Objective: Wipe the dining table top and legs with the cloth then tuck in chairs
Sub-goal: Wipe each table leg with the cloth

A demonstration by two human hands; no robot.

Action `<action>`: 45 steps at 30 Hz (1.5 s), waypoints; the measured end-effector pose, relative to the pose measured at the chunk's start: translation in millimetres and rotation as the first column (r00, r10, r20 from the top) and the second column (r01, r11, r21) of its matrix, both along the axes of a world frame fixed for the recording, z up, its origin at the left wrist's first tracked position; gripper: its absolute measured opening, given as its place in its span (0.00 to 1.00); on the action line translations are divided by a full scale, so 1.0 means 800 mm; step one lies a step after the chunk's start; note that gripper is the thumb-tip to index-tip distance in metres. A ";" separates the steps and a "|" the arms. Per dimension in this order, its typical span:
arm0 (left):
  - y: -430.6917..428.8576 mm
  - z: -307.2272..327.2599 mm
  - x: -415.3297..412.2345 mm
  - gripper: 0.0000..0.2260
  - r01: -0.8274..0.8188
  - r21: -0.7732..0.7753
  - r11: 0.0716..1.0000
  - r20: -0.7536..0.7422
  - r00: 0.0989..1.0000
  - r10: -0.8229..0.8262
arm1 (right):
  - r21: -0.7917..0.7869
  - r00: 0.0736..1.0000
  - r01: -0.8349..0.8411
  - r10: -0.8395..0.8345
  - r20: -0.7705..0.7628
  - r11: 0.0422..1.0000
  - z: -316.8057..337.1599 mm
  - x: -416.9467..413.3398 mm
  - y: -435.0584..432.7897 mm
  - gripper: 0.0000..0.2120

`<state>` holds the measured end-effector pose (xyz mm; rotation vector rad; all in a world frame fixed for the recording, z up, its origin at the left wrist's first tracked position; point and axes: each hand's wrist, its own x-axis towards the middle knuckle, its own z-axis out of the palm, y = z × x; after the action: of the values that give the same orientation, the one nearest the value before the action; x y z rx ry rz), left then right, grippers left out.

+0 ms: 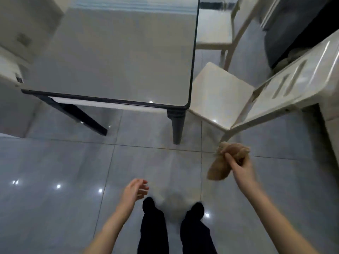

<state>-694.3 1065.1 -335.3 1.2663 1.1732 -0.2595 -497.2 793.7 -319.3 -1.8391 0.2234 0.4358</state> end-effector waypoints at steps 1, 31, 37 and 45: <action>0.007 -0.016 0.018 0.12 0.014 -0.008 1.000 0.021 1.000 -0.014 | 0.022 1.000 -0.002 0.002 0.001 1.000 -0.018 0.015 0.018 0.12; 0.108 -0.451 0.440 0.32 0.310 0.242 0.919 0.943 0.150 -0.298 | 0.403 0.395 -0.247 -0.288 0.872 0.881 -0.502 0.196 0.314 0.30; 0.095 -0.455 0.425 0.19 0.321 0.067 0.945 0.966 0.216 -0.142 | 0.307 0.408 -0.185 -0.211 0.888 0.934 -0.419 0.205 0.304 0.25; 0.096 -0.448 0.424 0.20 0.270 0.106 0.957 0.941 0.284 -0.184 | 0.236 0.500 -0.213 -0.102 0.860 0.948 -0.511 0.179 0.293 0.43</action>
<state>-355.5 1141.8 -693.7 1.1940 -0.0947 0.2591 -354.2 1028.2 -727.9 -1.5267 -0.5956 -0.4519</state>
